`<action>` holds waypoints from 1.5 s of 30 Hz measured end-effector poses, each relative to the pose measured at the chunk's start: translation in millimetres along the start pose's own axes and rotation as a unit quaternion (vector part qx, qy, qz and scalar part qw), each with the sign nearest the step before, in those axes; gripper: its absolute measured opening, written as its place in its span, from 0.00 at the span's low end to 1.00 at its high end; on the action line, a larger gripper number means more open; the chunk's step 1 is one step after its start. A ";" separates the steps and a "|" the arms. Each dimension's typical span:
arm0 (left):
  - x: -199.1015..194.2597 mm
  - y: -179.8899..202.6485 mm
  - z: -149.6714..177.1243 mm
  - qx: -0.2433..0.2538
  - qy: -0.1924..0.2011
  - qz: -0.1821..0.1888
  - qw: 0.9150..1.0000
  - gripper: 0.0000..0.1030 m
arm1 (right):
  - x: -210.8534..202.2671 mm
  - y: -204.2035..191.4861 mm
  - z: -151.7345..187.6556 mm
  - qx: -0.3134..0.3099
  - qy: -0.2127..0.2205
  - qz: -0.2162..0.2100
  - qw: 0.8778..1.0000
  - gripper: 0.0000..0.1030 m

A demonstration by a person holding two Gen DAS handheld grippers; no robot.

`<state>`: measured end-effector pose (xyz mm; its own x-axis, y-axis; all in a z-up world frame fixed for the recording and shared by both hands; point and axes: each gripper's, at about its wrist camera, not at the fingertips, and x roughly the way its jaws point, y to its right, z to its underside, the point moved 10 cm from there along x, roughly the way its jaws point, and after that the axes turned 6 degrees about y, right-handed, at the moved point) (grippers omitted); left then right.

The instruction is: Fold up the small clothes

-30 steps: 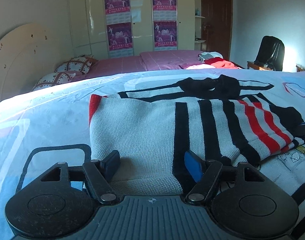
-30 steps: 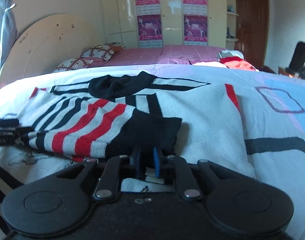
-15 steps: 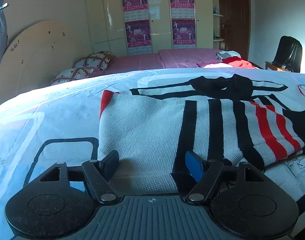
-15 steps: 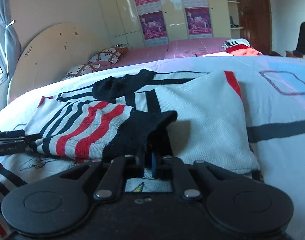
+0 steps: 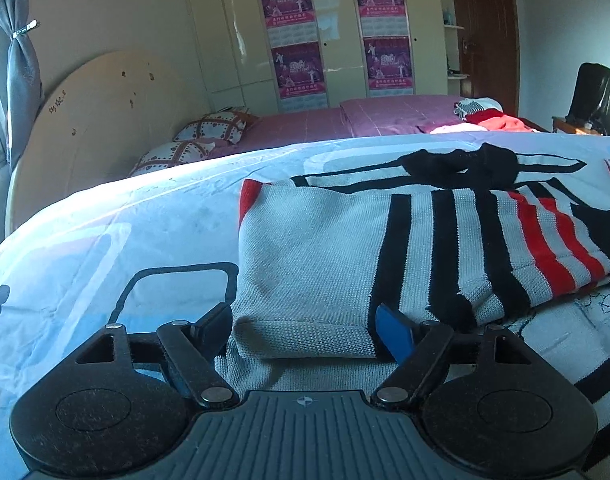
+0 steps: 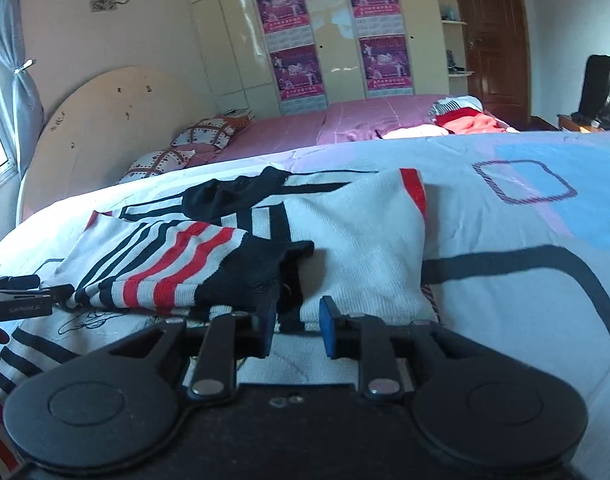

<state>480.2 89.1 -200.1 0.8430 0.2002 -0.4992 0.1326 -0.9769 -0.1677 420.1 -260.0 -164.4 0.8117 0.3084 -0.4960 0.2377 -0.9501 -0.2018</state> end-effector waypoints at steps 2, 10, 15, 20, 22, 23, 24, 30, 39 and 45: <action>-14.4 -3.4 2.0 -0.015 0.012 0.005 1.000 0.76 | -4.9 -0.4 4.9 -0.002 0.000 0.003 1.000 0.24; -36.0 -31.6 26.7 -0.047 -0.018 0.008 0.999 0.76 | 10.3 -5.9 -5.0 0.030 0.001 0.002 1.000 0.26; -48.0 -35.1 39.4 -0.044 -0.030 0.006 0.999 0.76 | 48.8 -5.5 -6.0 0.052 -0.022 -0.004 0.998 0.19; -49.2 -40.2 45.2 -0.055 -0.036 0.006 0.998 0.76 | 42.0 -14.0 0.1 0.028 -0.018 -0.008 0.999 0.07; -47.4 -43.2 47.0 -0.070 -0.038 0.006 0.997 0.76 | 30.6 -14.9 -0.5 0.030 -0.010 -0.009 0.999 0.07; -47.4 -43.6 48.4 -0.075 -0.038 0.006 0.996 0.76 | 27.4 -15.7 1.0 0.028 -0.012 -0.010 0.999 0.07; -46.5 -43.1 49.2 -0.076 -0.039 0.006 0.996 0.76 | 26.8 -16.4 2.9 0.024 -0.013 -0.009 1.000 0.07; -47.9 -43.2 53.1 -0.078 -0.042 0.010 0.996 0.76 | 38.2 -15.2 6.1 0.006 -0.030 0.004 1.000 0.10; -38.4 -27.3 49.2 -0.079 -0.048 0.013 0.996 0.76 | 28.1 -10.4 14.4 -0.026 -0.044 0.017 0.999 0.16; -59.1 -22.7 54.4 -0.060 -0.053 0.021 0.997 0.86 | -25.0 0.4 -1.8 0.032 -0.004 -0.003 0.999 0.26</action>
<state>399.0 103.5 -213.1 0.7902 0.1586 -0.5920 0.1644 -0.9854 -0.0445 400.8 -268.2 -150.6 0.8060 0.3142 -0.5017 0.2073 -0.9437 -0.2579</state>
